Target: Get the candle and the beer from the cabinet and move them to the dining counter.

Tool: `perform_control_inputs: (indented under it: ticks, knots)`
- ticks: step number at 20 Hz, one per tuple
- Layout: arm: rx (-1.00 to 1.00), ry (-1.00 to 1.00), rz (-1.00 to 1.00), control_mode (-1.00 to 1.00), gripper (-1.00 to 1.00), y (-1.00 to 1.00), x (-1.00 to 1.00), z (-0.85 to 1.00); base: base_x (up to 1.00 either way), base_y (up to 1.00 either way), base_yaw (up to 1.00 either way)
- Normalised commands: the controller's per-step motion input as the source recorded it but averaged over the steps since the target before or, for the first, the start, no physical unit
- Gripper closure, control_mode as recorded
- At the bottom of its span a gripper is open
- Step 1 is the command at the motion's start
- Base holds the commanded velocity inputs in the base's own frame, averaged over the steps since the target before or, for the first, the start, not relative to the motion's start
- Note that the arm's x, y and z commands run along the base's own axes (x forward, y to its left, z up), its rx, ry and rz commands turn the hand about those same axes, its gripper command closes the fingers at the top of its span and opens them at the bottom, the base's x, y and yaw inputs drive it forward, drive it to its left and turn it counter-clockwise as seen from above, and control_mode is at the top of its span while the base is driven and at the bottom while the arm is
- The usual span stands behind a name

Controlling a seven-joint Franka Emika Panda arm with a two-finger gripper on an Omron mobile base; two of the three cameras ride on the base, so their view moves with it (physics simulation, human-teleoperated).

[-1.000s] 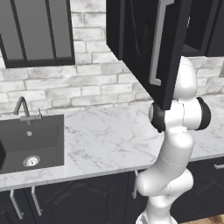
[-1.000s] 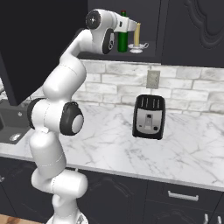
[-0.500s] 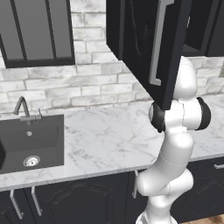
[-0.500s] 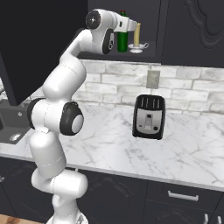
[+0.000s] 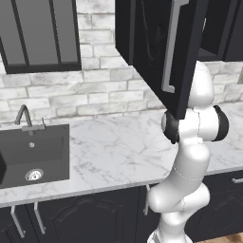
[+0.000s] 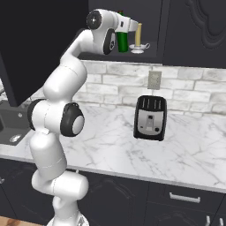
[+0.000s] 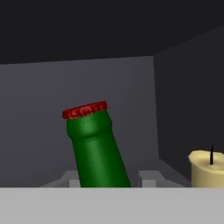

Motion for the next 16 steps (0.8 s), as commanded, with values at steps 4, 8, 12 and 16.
perform_control_inputs:
  ticks: [4,8,12,16]
  knots:
    - [0.00,0.00,0.00,-1.00,1.00,0.00,0.00,0.00,0.00,0.00,0.00]
    - [0.00,0.00,0.00,-1.00,1.00,0.00,0.00,0.00,0.00,0.00,0.00]
    - [0.00,0.00,0.00,-1.00,1.00,0.00,-0.02,0.00,0.00,0.00,0.00]
    - [0.00,0.00,0.00,-1.00,1.00,-0.03,-0.11,0.00,0.00,0.00,0.00]
